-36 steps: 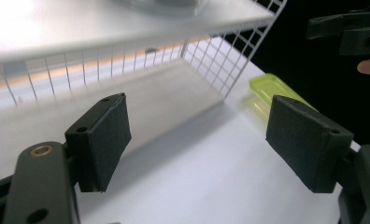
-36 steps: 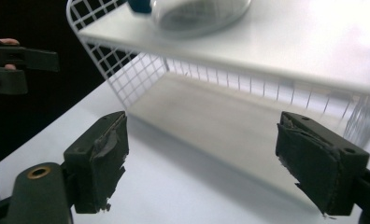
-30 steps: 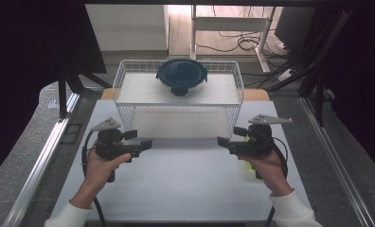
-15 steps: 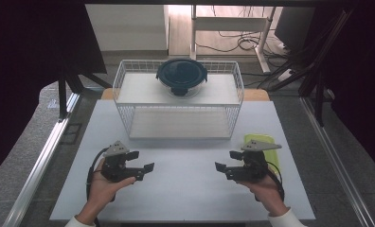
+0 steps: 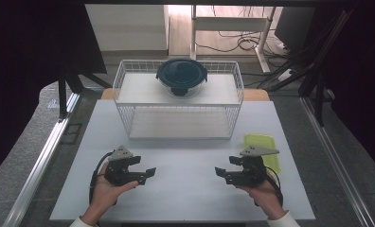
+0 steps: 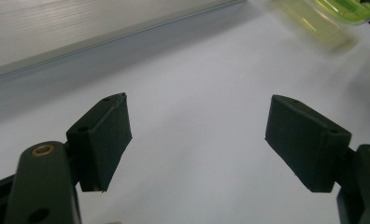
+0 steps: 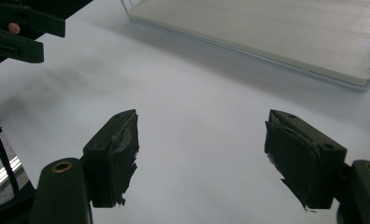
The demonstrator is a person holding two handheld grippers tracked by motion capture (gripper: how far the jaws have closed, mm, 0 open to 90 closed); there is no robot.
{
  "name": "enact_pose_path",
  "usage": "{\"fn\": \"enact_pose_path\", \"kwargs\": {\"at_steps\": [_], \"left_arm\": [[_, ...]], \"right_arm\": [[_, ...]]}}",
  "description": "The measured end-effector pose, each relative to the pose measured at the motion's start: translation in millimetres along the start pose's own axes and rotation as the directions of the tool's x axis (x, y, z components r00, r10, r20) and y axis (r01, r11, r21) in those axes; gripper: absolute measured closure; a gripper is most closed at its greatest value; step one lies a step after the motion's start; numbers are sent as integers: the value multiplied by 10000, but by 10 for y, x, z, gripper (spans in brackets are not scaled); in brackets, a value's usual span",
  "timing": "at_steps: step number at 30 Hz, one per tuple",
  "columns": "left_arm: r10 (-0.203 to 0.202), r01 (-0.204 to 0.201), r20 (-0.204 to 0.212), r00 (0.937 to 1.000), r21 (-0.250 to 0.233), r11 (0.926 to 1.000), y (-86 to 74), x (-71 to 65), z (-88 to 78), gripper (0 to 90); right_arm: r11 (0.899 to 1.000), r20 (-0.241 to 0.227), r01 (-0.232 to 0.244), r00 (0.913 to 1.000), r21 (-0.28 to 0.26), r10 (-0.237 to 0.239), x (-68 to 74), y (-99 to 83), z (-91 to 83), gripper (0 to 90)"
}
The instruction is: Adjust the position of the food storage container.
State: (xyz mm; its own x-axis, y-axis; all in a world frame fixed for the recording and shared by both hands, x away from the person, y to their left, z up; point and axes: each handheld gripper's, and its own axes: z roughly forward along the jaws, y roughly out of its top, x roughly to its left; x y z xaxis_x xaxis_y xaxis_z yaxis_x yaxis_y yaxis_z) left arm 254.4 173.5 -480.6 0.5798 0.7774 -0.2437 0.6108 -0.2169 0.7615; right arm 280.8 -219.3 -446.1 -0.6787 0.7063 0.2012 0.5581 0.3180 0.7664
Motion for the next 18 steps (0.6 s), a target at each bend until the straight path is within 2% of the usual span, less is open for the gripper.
{"fn": "enact_pose_path", "kwargs": {"at_steps": [4, 8, 12, 15, 18], "left_arm": [[-48, 48, -24, 10000, -11, 10000, 4, 7, -1, 213], [-39, 39, -112, 9999, 41, 10000, -9, 16, 8, 212], [-58, 60, -196, 9998, 107, 9999, -19, 32, 18, 207], [-13, 18, -254, 9997, 201, 9998, -28, 44, 23, 205], [-31, 36, -298, 9996, 169, 9999, -34, 63, 18, 205]], "right_arm": [[9999, 153, -158, 9998, 34, 157, -11, -1, -13, 255], [9999, 445, -105, 9989, -103, 109, -72, 5, -72, 318], [9994, 555, -334, 9979, -15, 334, -158, -35, -119, 381], [9993, 911, -360, 9952, 47, 355, -240, -41, -224, 434], [9996, 1334, -249, 9908, 112, 231, -328, -50, -330, 524]]}}
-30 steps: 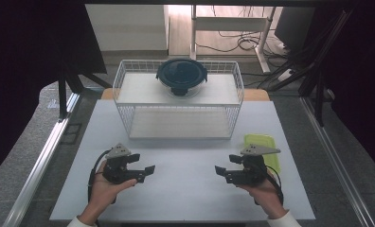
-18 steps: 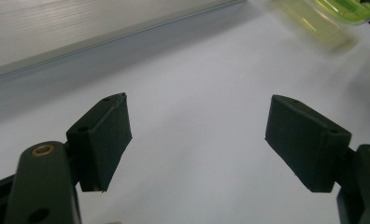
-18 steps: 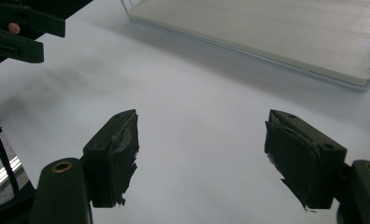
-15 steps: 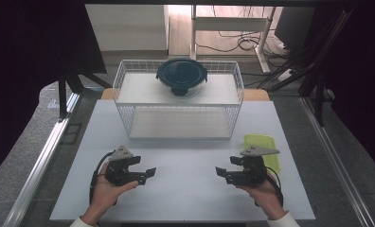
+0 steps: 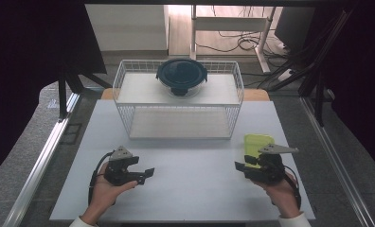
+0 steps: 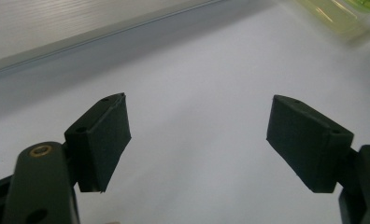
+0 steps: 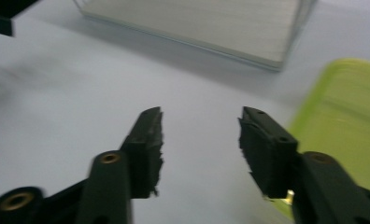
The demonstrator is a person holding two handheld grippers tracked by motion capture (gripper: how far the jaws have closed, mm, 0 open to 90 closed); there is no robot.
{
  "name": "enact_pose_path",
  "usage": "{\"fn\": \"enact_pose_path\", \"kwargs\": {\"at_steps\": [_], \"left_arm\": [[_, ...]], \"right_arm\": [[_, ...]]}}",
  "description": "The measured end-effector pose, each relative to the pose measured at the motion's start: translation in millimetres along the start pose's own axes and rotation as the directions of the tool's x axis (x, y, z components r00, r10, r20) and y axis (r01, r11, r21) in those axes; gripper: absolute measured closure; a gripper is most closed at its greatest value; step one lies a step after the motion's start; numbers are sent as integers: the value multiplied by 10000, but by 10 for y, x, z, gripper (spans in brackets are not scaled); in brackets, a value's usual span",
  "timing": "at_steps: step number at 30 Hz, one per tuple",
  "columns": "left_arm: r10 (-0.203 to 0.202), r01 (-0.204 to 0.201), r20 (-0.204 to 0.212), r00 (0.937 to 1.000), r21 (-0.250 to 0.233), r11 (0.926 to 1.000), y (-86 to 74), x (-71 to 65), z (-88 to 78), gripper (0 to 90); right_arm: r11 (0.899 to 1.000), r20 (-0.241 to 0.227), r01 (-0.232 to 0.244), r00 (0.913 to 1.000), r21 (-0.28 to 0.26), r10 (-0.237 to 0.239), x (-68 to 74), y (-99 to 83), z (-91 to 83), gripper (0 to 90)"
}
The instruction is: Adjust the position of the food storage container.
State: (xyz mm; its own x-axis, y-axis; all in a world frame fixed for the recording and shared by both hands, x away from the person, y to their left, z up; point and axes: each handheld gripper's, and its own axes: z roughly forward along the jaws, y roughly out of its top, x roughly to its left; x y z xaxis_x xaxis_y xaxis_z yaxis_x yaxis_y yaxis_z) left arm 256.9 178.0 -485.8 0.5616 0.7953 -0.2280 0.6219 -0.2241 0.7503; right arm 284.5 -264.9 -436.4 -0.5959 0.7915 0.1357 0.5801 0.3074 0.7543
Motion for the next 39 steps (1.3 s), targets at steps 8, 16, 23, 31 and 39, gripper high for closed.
{"fn": "enact_pose_path", "kwargs": {"at_steps": [8, 16, 23, 31, 39], "left_arm": [[-260, 259, -120, 9996, -29, 9997, -28, 70, 1, 209], [-334, 336, -230, 9992, 48, 9994, -54, 84, 32, 212], [-349, 353, -255, 9991, 145, 9993, -71, 88, 54, 215], [-430, 435, -242, 9988, 194, 9989, -82, 106, 64, 218], [-437, 444, -189, 9989, 366, 9983, -102, 104, 97, 224]], "right_arm": [[9996, 997, -138, 9950, 236, 114, -391, -118, -254, 766], [9979, 2003, -471, 9790, 454, 371, -704, -224, -401, 887], [9931, 2769, -893, 9587, 767, 648, -933, -343, -392, 887], [9790, 3409, -1277, 9377, 1592, 669, -1132, -501, -249, 887], [9720, 3239, -1001, 9457, 2126, 265, -1069, -509, -137, 888]]}}
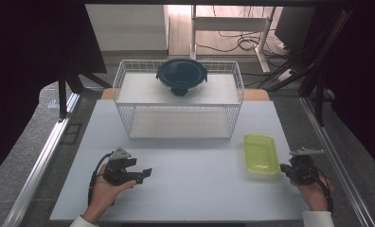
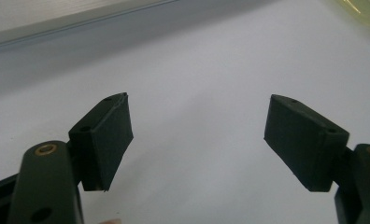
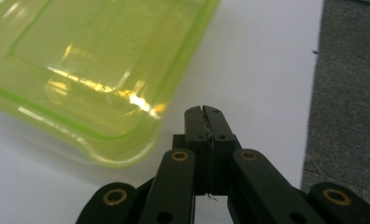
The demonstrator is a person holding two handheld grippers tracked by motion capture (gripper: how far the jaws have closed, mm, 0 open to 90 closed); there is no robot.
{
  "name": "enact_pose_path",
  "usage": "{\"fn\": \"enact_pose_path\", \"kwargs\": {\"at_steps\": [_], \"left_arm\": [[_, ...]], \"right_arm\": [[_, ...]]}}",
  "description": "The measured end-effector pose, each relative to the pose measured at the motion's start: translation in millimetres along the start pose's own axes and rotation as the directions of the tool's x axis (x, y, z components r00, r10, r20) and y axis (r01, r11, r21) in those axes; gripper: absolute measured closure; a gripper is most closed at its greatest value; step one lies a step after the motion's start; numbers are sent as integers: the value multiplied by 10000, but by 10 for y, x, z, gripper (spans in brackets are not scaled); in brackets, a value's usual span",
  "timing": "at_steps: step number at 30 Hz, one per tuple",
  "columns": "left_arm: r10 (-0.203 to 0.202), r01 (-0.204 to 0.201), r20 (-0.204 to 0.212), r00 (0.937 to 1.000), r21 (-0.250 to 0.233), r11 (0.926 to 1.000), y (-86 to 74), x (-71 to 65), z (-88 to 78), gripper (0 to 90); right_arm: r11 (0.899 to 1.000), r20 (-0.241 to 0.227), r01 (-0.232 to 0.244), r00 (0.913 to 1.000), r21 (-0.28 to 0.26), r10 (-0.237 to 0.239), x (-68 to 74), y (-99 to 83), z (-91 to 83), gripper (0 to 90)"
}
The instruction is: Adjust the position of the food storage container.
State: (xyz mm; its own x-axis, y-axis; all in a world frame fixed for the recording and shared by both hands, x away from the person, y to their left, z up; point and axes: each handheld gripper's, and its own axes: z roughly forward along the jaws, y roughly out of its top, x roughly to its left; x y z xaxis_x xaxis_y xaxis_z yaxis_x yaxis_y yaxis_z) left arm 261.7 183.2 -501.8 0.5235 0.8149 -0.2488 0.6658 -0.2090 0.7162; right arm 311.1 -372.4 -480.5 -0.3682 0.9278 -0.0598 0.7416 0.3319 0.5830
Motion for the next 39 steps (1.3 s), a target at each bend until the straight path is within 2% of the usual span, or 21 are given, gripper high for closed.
{"fn": "enact_pose_path", "kwargs": {"at_steps": [7, 17, 24, 29, 35, 39], "left_arm": [[36, -36, -13, 10000, 36, 10000, -5, -1, 4, 223], [-22, 22, -33, 10000, -15, 10000, -2, 2, -22, 224], [-37, 37, -27, 10000, 8, 10000, -2, 8, -17, 224], [-45, 45, -53, 10000, 16, 10000, -2, 13, -17, 224], [-210, 210, 76, 9998, 5, 9998, -2, 26, -23, 232], [-278, 279, 137, 9995, -74, 9996, 8, 47, -31, 239]], "right_arm": [[9987, -128, 494, 9987, 142, -492, 186, 51, -20, 889], [9975, -539, 634, 9966, 328, -615, 413, 77, 16, 889], [9946, -1095, 985, 9895, 330, -943, 601, 115, 32, 889], [9905, -1294, 1327, 9834, 355, -1271, 710, 146, 72, 889], [9910, -1409, 1291, 9823, 340, -1232, 714, 143, 56, 889], [9945, -1244, 1015, 9874, 251, -977, 629, 130, -89, 888]]}}
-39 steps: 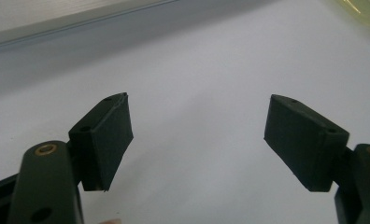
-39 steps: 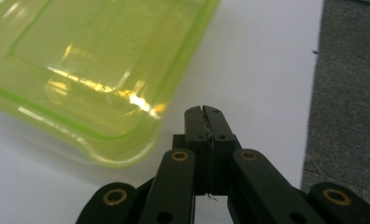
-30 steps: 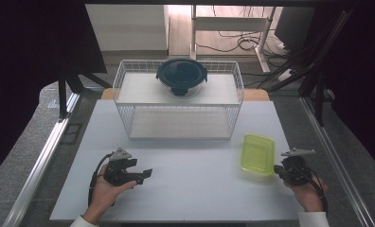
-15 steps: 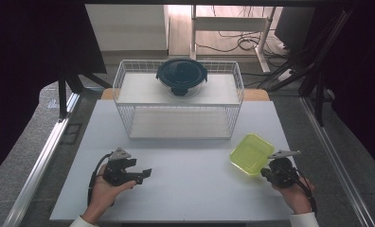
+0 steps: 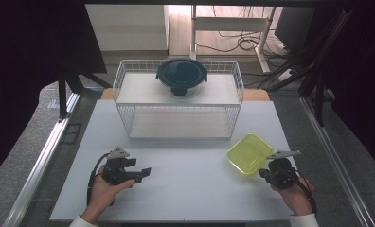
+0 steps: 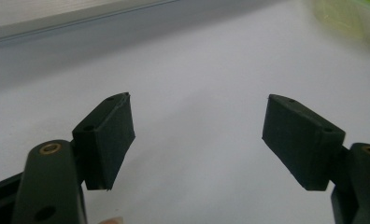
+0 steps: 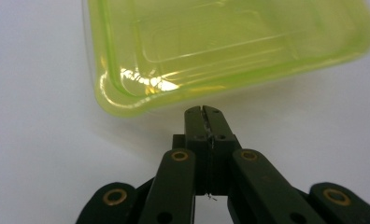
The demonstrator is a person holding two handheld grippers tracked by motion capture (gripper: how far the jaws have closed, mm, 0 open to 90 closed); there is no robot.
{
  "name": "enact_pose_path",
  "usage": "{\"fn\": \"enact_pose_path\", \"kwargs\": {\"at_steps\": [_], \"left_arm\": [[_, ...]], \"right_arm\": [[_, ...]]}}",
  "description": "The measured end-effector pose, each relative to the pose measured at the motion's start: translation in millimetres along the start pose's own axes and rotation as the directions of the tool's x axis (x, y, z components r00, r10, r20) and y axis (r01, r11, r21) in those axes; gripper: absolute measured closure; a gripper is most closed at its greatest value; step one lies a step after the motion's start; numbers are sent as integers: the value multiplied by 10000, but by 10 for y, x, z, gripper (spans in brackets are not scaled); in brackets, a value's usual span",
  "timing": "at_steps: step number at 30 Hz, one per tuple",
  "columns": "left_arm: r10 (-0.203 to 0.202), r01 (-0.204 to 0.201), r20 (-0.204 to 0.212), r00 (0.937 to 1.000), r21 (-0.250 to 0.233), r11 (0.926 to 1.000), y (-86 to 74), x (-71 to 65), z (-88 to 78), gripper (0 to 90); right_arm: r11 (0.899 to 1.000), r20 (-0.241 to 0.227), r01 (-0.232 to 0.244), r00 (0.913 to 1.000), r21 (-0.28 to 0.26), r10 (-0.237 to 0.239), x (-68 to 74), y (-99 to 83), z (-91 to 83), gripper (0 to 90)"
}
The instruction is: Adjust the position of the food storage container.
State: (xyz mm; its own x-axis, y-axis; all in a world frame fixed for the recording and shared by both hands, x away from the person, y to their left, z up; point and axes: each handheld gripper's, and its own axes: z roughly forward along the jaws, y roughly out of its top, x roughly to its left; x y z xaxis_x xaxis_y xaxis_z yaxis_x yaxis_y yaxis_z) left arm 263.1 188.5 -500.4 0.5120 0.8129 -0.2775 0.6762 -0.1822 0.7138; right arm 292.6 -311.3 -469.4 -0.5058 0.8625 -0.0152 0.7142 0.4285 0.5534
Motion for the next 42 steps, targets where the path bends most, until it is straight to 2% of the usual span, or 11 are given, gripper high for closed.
{"fn": "enact_pose_path", "kwargs": {"at_steps": [5, 9, 11, 13, 14, 18, 21, 23, 30, 36, 42], "left_arm": [[-48, 48, -128, 9999, 8, 10000, -4, 21, -3, 233], [-109, 109, -140, 9998, -2, 9999, 3, 35, -7, 228], [-161, 161, -153, 9998, -34, 9999, 7, 48, -12, 226], [-166, 166, -154, 9997, -33, 9999, 6, 50, -17, 225], [-162, 162, -165, 9997, -28, 9999, 5, 51, -20, 224], [-186, 185, -171, 9997, -34, 9998, 2, 59, -27, 222], [-234, 235, -170, 9996, 36, 9997, 0, 69, -34, 225], [-259, 259, -182, 9995, 23, 9997, 1, 74, -40, 225], [-297, 291, -313, 9991, -178, 9994, -5, 90, -66, 229], [-281, 276, -306, 9991, -164, 9995, -4, 76, -62, 235], [-280, 274, -415, 9987, -133, 9995, -7, 76, -57, 238]], "right_arm": [[9989, 291, -285, 9991, -364, 295, -184, 30, -264, 888], [9962, 478, -389, 9979, -776, 426, -296, 111, -329, 888], [9955, 733, -373, 9964, -875, 438, -392, 249, -280, 887], [9952, 674, -362, 9968, -908, 424, -455, 363, -217, 888], [9961, 607, -379, 9972, -797, 428, -489, 424, -174, 887], [9988, 895, -212, 9957, -437, 250, -639, 630, 32, 888], [9986, 1259, -156, 9918, -509, 219, -749, 777, 136, 887], [9991, 1229, -82, 9923, -421, 133, -798, 851, 207, 887], [9982, 1069, 253, 9938, 542, -310, -804, 921, 424, 887], [9974, 1127, 211, 9932, 691, -288, -796, 883, 410, 888], [9960, 867, 346, 9954, 824, -418, -710, 832, 367, 887]]}}
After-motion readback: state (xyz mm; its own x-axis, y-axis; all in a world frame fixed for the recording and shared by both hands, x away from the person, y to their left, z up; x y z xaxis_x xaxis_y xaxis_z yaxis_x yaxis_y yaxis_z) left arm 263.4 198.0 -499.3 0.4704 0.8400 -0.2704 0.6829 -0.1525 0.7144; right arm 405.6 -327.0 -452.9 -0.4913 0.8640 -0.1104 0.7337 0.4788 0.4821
